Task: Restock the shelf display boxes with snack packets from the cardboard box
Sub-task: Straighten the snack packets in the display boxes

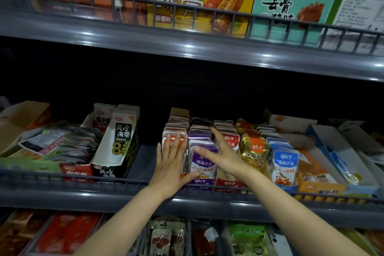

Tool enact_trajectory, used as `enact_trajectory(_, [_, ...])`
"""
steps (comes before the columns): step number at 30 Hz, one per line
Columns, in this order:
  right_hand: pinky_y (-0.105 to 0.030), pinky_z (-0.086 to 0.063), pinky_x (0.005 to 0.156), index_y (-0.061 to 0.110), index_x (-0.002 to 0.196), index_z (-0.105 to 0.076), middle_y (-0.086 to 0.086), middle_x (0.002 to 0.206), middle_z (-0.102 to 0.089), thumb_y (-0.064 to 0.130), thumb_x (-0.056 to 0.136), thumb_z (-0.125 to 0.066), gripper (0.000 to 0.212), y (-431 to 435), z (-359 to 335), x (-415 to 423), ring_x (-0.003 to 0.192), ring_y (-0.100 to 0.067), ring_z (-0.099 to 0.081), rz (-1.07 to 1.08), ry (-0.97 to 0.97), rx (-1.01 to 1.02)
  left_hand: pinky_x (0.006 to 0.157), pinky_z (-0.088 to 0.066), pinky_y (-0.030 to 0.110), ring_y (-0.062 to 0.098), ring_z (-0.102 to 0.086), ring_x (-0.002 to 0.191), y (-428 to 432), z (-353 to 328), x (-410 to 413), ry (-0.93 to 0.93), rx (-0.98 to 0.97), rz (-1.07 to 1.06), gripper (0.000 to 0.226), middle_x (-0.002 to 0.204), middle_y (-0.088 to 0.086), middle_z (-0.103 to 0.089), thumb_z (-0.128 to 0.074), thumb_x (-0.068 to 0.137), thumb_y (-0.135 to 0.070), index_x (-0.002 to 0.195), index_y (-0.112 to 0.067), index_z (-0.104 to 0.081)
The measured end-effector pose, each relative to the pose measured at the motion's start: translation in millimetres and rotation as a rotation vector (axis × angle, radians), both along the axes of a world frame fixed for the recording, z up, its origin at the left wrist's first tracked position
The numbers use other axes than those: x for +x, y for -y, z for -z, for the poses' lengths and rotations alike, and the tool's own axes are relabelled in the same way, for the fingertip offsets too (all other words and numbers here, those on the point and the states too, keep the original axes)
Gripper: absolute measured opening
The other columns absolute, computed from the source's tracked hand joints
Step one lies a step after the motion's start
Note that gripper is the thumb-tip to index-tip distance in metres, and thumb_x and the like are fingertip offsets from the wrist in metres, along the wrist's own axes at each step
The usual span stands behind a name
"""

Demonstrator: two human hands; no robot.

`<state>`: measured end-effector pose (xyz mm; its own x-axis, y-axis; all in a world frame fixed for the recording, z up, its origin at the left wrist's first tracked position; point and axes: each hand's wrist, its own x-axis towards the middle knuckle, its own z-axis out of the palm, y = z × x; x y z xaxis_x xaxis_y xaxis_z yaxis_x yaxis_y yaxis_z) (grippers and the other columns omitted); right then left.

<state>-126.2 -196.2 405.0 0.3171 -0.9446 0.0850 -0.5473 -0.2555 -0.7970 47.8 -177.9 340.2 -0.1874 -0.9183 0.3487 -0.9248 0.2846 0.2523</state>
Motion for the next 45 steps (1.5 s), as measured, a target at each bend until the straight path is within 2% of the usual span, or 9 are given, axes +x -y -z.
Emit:
enact_trajectory(3, [-0.043,-0.011,0.119,0.035,0.15,0.001,0.007,0.159,0.008,0.069,0.068,-0.061,0.108,12,-8,-7,0.147,-0.017,0.003,-0.135,-0.335,-0.02,0.105,0.034,0.031,0.012,0.045,0.131,0,1,3,-0.028,-0.002,0.011,0.102,0.144,-0.008,0.046,-0.018,0.071,-0.082,0.143,-0.028,0.031])
enact_trajectory(7, [-0.04,-0.009,0.117,0.027,0.152,-0.001,0.002,0.16,0.007,0.077,0.07,-0.044,0.105,24,-21,0,0.147,-0.019,0.002,-0.13,-0.457,0.061,0.11,0.027,0.033,0.01,0.045,0.13,0,1,2,-0.043,0.008,0.025,0.103,0.143,-0.01,0.047,-0.035,0.078,-0.075,0.142,-0.029,0.031])
enact_trajectory(10, [-0.039,-0.024,0.113,0.022,0.151,-0.013,-0.004,0.159,-0.015,0.075,0.078,-0.042,0.095,29,-27,6,0.143,-0.024,-0.023,-0.026,-0.347,0.108,0.109,0.024,0.032,0.008,0.044,0.131,2,2,3,-0.072,0.017,0.045,0.105,0.143,-0.013,0.045,-0.034,0.076,-0.077,0.142,-0.029,0.031])
enact_trajectory(13, [-0.04,-0.044,0.101,0.02,0.146,-0.031,-0.009,0.143,-0.047,0.086,0.064,-0.048,0.106,41,-27,16,0.119,-0.024,-0.055,0.088,-0.16,0.173,0.109,0.023,0.031,0.007,0.043,0.131,4,4,3,-0.082,0.022,0.044,0.105,0.144,-0.013,0.044,-0.032,0.074,-0.079,0.141,-0.03,0.031])
enact_trajectory(20, [-0.035,-0.053,0.086,0.014,0.135,-0.041,-0.01,0.117,-0.063,0.055,0.083,-0.06,0.069,54,-16,24,0.094,-0.02,-0.064,0.129,0.043,0.153,0.108,0.024,0.03,0.006,0.044,0.131,4,4,4,-0.082,0.004,0.035,0.104,0.145,-0.014,0.044,-0.035,0.077,-0.076,0.143,-0.029,0.03])
enact_trajectory(25, [-0.029,-0.046,0.086,0.02,0.146,-0.028,-0.011,0.138,-0.049,0.06,0.082,-0.058,0.081,49,-29,24,0.117,-0.026,-0.056,0.114,-0.093,0.075,0.109,0.024,0.03,0.005,0.044,0.13,2,3,5,-0.096,0.006,0.052,0.104,0.14,-0.017,0.047,-0.045,0.083,-0.069,0.141,-0.03,0.032])
enact_trajectory(30, [-0.034,-0.024,0.112,0.031,0.151,-0.007,0.002,0.16,-0.008,0.061,0.075,-0.064,0.099,39,-50,11,0.144,-0.02,-0.017,-0.309,-0.579,0.136,0.111,0.023,0.033,0.008,0.045,0.13,3,3,6,-0.068,0.009,0.045,0.103,0.143,-0.011,0.046,-0.042,0.083,-0.069,0.142,-0.027,0.031])
enact_trajectory(33, [-0.037,-0.014,0.116,0.031,0.151,0.001,0.004,0.16,0.004,0.052,0.071,-0.075,0.112,39,-47,7,0.147,-0.021,-0.002,-0.336,-0.751,0.078,0.111,0.024,0.033,0.009,0.044,0.131,3,4,6,-0.065,0.004,0.038,0.104,0.145,-0.01,0.044,-0.039,0.08,-0.072,0.142,-0.026,0.03])
enact_trajectory(45, [-0.034,-0.035,0.107,0.027,0.144,-0.029,0.002,0.14,-0.03,0.042,0.072,-0.076,0.088,32,-16,6,0.13,-0.017,-0.028,-0.257,-0.673,-0.329,0.112,0.022,0.034,0.01,0.042,0.133,4,4,5,-0.084,0.027,0.038,0.107,0.146,-0.011,0.042,-0.049,0.081,-0.069,0.141,-0.029,0.03])
